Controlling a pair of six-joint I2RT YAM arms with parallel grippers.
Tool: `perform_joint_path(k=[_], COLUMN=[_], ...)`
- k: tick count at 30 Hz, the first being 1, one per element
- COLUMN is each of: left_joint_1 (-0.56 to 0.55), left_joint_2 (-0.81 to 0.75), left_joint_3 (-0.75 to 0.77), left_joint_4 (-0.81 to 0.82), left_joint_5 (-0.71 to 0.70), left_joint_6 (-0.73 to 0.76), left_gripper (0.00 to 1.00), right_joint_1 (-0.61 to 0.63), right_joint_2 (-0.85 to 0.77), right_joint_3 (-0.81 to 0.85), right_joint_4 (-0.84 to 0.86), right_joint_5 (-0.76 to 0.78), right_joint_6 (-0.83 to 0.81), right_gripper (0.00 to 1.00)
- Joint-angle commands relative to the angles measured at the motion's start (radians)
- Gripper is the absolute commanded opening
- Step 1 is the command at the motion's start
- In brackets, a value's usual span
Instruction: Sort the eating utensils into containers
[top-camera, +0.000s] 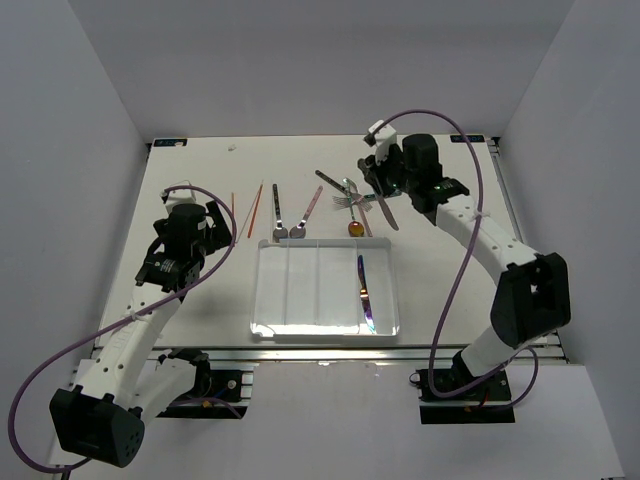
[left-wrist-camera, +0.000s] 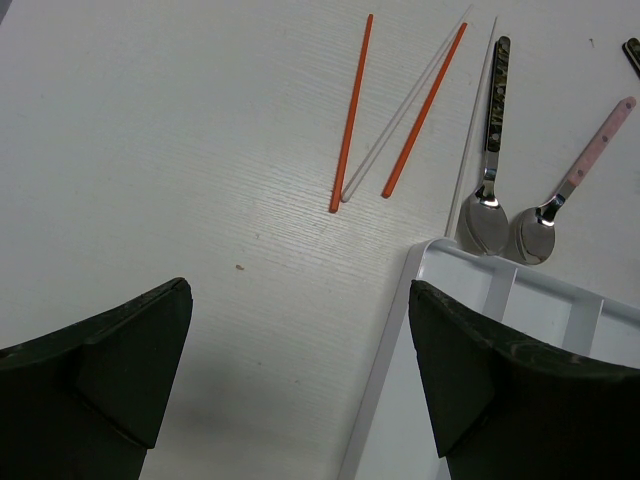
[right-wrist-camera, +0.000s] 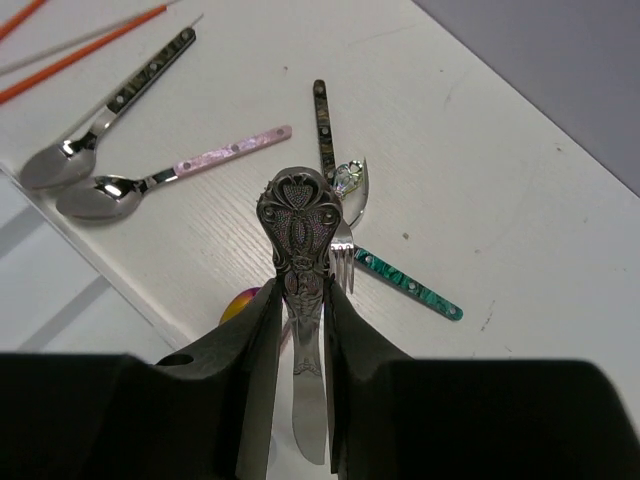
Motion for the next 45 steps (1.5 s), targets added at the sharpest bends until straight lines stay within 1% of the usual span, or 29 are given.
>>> perform_joint_path(k=[1,3,8,11,12,14,16,18,19,22,24,25,29,33,35,37,39,40,41,42,44,45], left_joint_1=[0.005,0.005,0.003,0.005,0.003,0.005,0.003,0.005,0.005,0.005,0.003,0.003,0.003,0.003,0.003,0.005,0.003,0.003,0.003,0.003,0.005,0.005], left_joint_2=[-0.014,-0.016,-0.022,-0.025,-0.027,-0.027,-0.024,-0.024,-0.027,-0.036,-0.034,-0.036,-0.027,-0.024,-0.025,-0.025,-0.021,-0.019,-0.017,-0.017,-0.017,-0.017], left_joint_3=[-0.006,-0.007,-0.007,-0.007,-0.006,-0.007,-0.006,-0.006,-0.006,-0.007,-0.007,-0.007,-0.007,-0.006,-0.007,-0.007,-0.006,-0.006,-0.006,-0.006,-0.003,-0.003], left_joint_4=[0.004,0.005,0.004,0.005,0.005,0.007,0.007,0.005,0.004,0.005,0.007,0.005,0.005,0.005,0.007,0.007,0.007,0.007,0.007,0.007,0.007,0.008], left_joint_5=[-0.006,-0.005,-0.006,-0.009,-0.008,-0.003,-0.002,0.0,0.0,-0.006,-0.006,-0.006,-0.002,-0.002,-0.003,-0.003,-0.005,-0.005,-0.005,-0.005,-0.006,-0.006], left_joint_6=[0.004,0.004,0.004,0.004,0.004,0.004,0.004,0.004,0.004,0.004,0.004,0.004,0.004,0.004,0.004,0.004,0.004,0.004,0.006,0.006,0.006,0.006], left_gripper=[0.98,0.98,0.98,0.98,0.98,0.98,0.98,0.98,0.98,0.98,0.98,0.98,0.98,0.98,0.98,0.98,0.98,0.98,0.98,0.98,0.98,0.98], right_joint_1=[-0.002,-0.002,-0.001,0.004,0.01,0.022,0.056,0.084,0.116,0.153,0.159,0.159,0.162,0.167,0.168,0.168,0.167,0.168,0.168,0.168,0.167,0.167], right_joint_2=[-0.118,-0.163,-0.224,-0.269,-0.296,-0.319,-0.345,-0.361,-0.364,-0.365,-0.381,-0.385,-0.396,-0.384,-0.39,-0.399,-0.416,-0.425,-0.428,-0.428,-0.422,-0.418], right_joint_3=[-0.011,-0.032,-0.081,-0.158,-0.211,-0.268,-0.35,-0.402,-0.413,-0.442,-0.466,-0.486,-0.522,-0.552,-0.566,-0.569,-0.563,-0.559,-0.551,-0.53,-0.5,-0.468], right_joint_4=[0.073,0.073,0.047,0.03,0.03,0.033,0.053,0.053,0.049,0.017,0.012,0.006,-0.039,-0.056,-0.054,-0.052,-0.049,-0.043,-0.042,-0.045,-0.054,-0.059], right_joint_5=[0.056,0.065,0.103,0.099,0.096,0.096,0.087,0.096,0.119,0.177,0.192,0.235,0.255,0.266,0.266,0.269,0.271,0.26,0.255,0.26,0.265,0.268], right_joint_6=[0.117,0.189,0.304,0.413,0.436,0.519,0.566,0.58,0.588,0.603,0.632,0.645,0.695,0.711,0.714,0.714,0.708,0.697,0.692,0.686,0.668,0.663], right_gripper=[0.0,0.0,0.0,0.0,0.0,0.0,0.0,0.0,0.0,0.0,0.0,0.0,0.0,0.0,0.08,0.21,0.29,0.42,0.49,0.7,0.88,0.89])
